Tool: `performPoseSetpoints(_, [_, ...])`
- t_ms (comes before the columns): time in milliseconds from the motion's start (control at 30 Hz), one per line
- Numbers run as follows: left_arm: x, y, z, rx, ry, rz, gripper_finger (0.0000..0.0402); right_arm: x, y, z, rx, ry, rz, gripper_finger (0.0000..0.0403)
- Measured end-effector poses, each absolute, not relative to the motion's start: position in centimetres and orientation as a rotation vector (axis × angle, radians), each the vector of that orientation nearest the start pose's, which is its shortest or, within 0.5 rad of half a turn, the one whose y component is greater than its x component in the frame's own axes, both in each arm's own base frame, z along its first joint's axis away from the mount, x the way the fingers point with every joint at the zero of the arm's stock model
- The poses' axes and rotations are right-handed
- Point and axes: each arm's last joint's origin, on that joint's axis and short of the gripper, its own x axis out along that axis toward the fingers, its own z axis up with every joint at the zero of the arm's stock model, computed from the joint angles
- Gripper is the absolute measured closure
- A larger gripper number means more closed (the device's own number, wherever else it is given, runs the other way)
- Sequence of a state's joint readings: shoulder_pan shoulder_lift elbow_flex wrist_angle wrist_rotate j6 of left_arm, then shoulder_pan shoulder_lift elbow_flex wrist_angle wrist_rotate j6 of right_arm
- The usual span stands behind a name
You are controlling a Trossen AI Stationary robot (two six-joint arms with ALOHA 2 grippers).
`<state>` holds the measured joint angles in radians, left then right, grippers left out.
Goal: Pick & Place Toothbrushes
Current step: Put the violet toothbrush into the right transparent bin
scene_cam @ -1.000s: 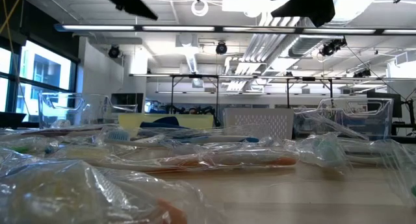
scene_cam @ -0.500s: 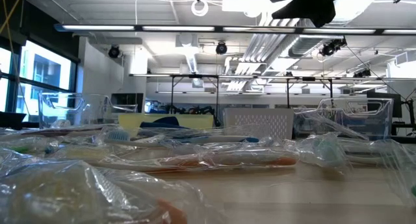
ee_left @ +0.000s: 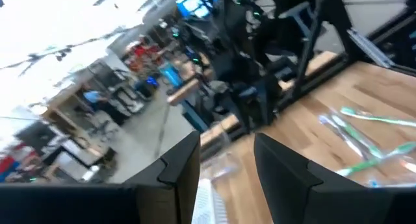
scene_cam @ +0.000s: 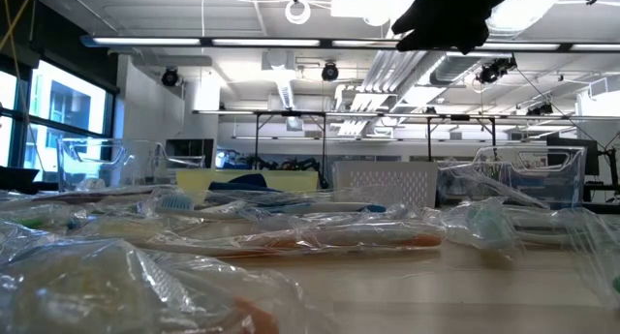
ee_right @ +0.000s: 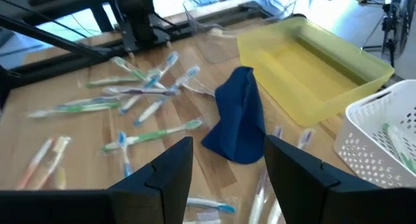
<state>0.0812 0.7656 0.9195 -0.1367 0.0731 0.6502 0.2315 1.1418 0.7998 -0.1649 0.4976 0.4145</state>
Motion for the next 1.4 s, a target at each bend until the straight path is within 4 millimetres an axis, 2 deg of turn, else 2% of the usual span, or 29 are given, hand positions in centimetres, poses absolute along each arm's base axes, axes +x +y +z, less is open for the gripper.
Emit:
performPoseSetpoints(133, [14.1, 1.0, 39.2, 0.655, -0.054, 0.038, 0.0262, 24.5, 4.2, 26.7, 0.221, 0.421, -0.358, 0.022])
performPoseSetpoints(333, [13.3, 0.9, 38.1, 0.604, 0.055, -0.001, 0.0262, 24.7, 4.3, 26.7, 0.221, 0.419, -0.357, 0.022])
performPoseSetpoints(433, [13.9, 1.0, 36.7, 0.58, 0.077, -0.007, 0.0262, 24.7, 4.3, 26.7, 0.221, 0.419, -0.357, 0.022])
performPoseSetpoints(700, [15.2, 1.1, 32.6, 0.571, -0.05, 0.031, 0.0262, 24.7, 4.3, 26.7, 0.225, 0.419, -0.357, 0.022])
performPoseSetpoints(800, [15.3, 1.1, 32.2, 0.57, -0.045, 0.029, 0.0262, 24.5, 4.3, 26.9, 0.233, 0.405, -0.349, 0.022])
performPoseSetpoints(1067, [15.4, 1.1, 32.1, 0.469, -0.036, 0.023, 0.0262, 24.5, 4.4, 29.2, 0.263, 0.232, -0.282, 0.022])
performPoseSetpoints(1167, [15.4, 1.1, 32.1, 0.443, -0.038, 0.022, 0.0262, 24.5, 4.3, 29.4, 0.219, 0.226, -0.284, 0.022])
performPoseSetpoints(1400, [15.4, 1.1, 32.1, 0.443, -0.036, 0.022, 0.0262, 24.4, 4.3, 29.2, 0.243, 0.253, -0.233, 0.022])
